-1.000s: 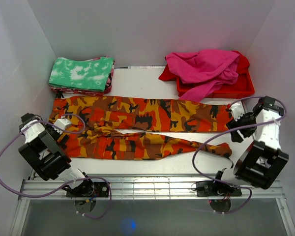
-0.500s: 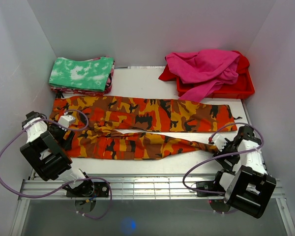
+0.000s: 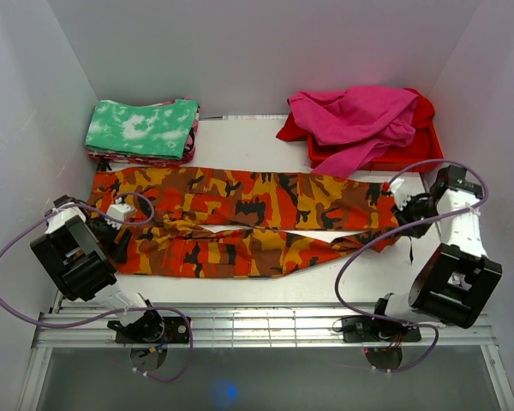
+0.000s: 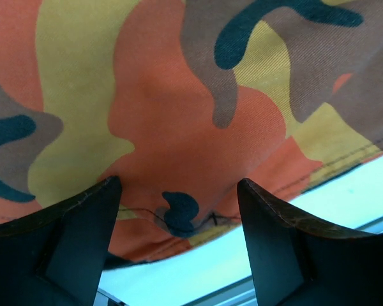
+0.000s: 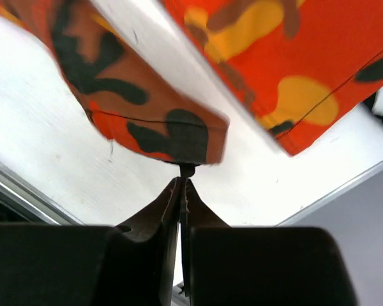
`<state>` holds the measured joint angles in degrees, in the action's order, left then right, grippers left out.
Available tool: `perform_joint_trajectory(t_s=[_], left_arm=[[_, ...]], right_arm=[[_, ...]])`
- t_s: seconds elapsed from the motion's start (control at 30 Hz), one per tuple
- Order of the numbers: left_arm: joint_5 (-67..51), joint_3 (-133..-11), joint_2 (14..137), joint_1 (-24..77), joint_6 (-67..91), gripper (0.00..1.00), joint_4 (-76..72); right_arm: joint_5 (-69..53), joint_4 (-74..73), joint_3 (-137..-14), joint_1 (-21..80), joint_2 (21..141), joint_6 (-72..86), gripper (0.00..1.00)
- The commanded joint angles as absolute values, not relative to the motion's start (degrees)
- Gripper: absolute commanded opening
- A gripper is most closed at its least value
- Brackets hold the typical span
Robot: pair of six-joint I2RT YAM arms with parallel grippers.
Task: Fold and stack the trousers
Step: Flatten the trousers out
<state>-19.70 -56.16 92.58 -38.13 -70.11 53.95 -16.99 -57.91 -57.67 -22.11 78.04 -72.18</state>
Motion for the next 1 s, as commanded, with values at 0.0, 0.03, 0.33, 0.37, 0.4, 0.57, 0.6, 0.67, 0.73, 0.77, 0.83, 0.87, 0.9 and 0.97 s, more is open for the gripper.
perform_joint_trajectory(t_s=[0.0, 0.03, 0.33, 0.37, 0.4, 0.57, 0.6, 0.67, 0.73, 0.77, 0.83, 0.87, 0.9, 0.97], left_arm=[[-17.49, -55.2, 93.51, -38.06, -69.35, 0.84, 50.45], [-17.32, -55.54, 94.12, -38.06, -69.43, 0.83, 50.36], [-17.66, -57.66, 95.89, -37.97, -67.85, 0.85, 50.89], [-17.84, -57.48, 95.28, -37.97, -67.85, 0.86, 51.32], [-18.36, -57.39, 94.93, -37.97, -68.03, 0.87, 51.5], [-19.6, -55.81, 91.76, -37.88, -68.64, 0.89, 52.38], [-19.86, -55.81, 91.58, -37.88, -68.73, 0.9, 52.47], [-20.21, -55.81, 91.41, -37.88, -68.56, 0.9, 52.82], [-20.48, -56.34, 91.49, -37.88, -68.47, 0.91, 53.17], [-20.3, -56.51, 91.58, -37.88, -68.29, 0.91, 53.52], [-20.48, -57.48, 91.76, -37.88, -67.94, 0.92, 53.79], [-20.48, -57.83, 91.76, -37.88, -67.68, 0.92, 54.22], [-20.65, -58.18, 91.84, -37.79, -67.5, 0.93, 54.4], [-20.92, -58.8, 91.85, -37.79, -67.24, 0.95, 54.75]], right_arm=[[-29.76, -73.18, -67.05, -22.06, 81.37, -70.05, 0.08], [-31.19, -74.87, -68.37, -22.06, 82.69, -69.53, 0.08], [-40.87, -70.25, -78.37, -26.7, 104.48, -47.39, 0.51], [-40.52, -69.35, -79.7, -27.41, 105.02, -46.24, 0.59], [-39.04, -68.39, -80.85, -27.94, 105.12, -45.8, 0.63], [-36.65, -68.45, -81.57, -29.0, 97.66, -55.17, 0.82], [-36.65, -69.51, -80.61, -29.0, 95.91, -58.41, 0.81], [-35.86, -70.22, -75.45, -28.92, 90.19, -67.27, 0.81], [-32.62, -69.44, -70.6, -28.13, 83.89, -72.49, 0.81], [-31.39, -68.65, -68.14, -27.78, 82.02, -75.9, 0.81], [-28.75, -66.98, -61.63, -26.12, 76.24, -79.35, 0.82], [-27.78, -65.75, -59.44, -25.67, 74.46, -80.41, 0.84], [-25.69, -62.35, -55.06, -24.97, 72.7, -81.72, 0.86], [-23.48, -58.38, -50.82, -22.86, 68.48, -82.44, 0.87]])
